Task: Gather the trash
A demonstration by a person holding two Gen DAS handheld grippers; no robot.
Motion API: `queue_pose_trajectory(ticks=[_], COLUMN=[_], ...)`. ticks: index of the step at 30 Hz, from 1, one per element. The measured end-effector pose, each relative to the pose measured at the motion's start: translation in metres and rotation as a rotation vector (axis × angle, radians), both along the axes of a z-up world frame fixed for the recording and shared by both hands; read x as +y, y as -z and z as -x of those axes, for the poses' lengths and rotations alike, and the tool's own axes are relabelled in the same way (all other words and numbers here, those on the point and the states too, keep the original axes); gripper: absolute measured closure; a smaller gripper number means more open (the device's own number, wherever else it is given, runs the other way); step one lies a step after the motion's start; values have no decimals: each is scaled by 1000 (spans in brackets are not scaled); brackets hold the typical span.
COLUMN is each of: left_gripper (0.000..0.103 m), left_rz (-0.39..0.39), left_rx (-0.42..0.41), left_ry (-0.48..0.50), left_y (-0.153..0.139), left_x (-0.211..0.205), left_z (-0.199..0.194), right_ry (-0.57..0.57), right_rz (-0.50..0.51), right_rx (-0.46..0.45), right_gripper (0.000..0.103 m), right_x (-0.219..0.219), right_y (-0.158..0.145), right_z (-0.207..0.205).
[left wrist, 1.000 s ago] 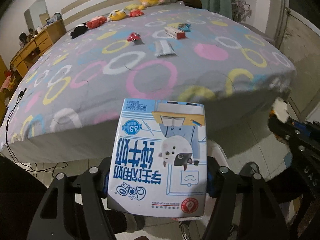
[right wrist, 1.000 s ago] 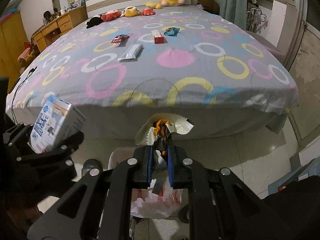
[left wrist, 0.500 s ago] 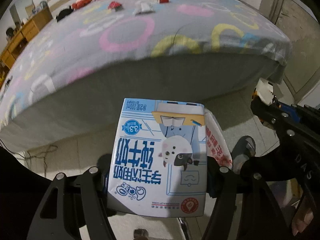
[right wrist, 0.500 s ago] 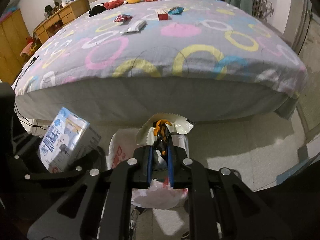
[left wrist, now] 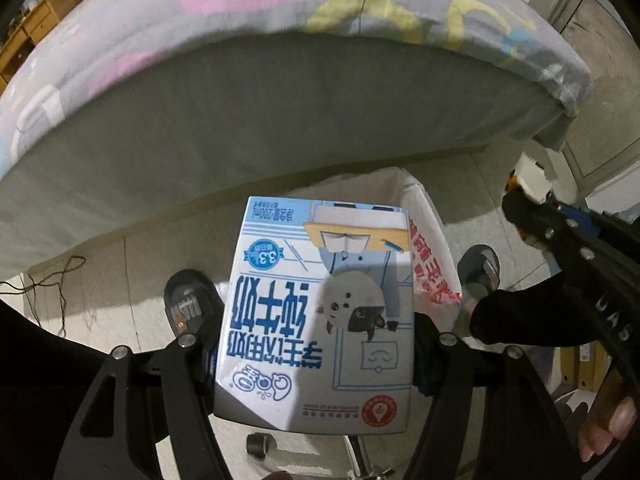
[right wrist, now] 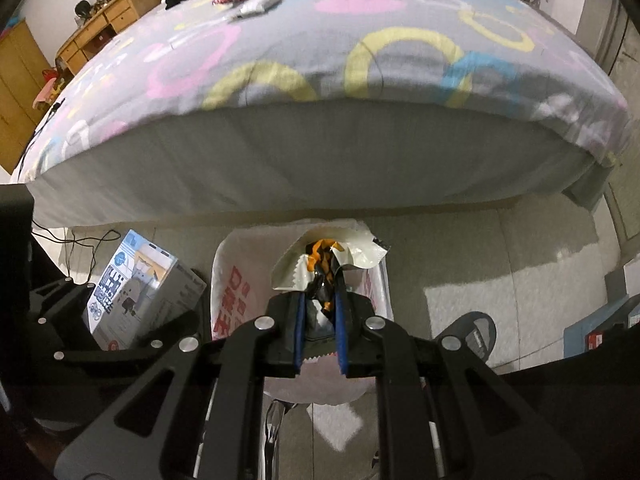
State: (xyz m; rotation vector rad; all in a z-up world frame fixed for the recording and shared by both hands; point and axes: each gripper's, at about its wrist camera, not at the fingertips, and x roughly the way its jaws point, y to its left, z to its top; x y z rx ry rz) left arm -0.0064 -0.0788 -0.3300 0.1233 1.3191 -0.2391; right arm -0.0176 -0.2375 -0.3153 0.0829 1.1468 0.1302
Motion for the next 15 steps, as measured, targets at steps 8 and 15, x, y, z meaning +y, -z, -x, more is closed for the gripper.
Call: queue_pose_trajectory(ticks=[8, 15], left_gripper=[37, 37], left_rz=[6, -14], left_rx=[70, 111], left_ry=[-11, 7], left_y=[20, 37], left_x=[2, -7], left_z=[-6, -6], right_ry=[-13, -2], right_rz=[-4, -20], right_rx=[62, 123], right_gripper=[90, 90], right_x=[5, 3], right_y=[20, 39], right_z=[-10, -24])
